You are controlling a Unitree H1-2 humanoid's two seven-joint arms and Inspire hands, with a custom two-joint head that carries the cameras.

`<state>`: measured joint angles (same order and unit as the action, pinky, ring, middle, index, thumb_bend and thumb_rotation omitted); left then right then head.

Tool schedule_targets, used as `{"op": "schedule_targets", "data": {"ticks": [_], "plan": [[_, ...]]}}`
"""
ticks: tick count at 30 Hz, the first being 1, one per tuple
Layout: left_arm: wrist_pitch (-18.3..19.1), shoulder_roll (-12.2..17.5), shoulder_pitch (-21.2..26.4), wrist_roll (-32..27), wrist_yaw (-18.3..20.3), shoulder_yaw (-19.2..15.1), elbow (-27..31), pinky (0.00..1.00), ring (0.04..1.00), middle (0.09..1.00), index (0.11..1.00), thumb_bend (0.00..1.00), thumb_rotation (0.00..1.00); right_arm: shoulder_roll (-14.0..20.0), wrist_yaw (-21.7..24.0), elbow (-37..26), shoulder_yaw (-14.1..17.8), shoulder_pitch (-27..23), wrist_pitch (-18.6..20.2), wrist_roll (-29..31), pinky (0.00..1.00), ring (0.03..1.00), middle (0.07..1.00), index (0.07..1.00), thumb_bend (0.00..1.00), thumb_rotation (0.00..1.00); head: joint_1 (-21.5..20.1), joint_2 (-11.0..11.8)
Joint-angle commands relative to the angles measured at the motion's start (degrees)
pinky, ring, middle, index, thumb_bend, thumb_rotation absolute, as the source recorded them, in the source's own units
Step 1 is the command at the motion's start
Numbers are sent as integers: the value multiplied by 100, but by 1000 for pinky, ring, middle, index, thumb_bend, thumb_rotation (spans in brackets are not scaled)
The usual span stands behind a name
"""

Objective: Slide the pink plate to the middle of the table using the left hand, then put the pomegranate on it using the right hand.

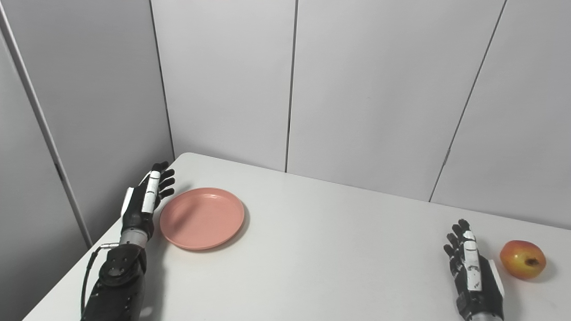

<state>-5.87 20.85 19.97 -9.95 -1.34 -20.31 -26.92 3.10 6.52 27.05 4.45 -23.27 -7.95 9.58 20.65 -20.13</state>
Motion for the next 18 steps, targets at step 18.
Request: {"op": "schedule_targets", "data": {"ticks": [18], "plan": [[-535,129,286,-18,-15,10,-146,806,847,849,843,698,1000,43,40,-50,22,-8,-246,5,1000,999,1000,1000,410,964,35,-27]]}}
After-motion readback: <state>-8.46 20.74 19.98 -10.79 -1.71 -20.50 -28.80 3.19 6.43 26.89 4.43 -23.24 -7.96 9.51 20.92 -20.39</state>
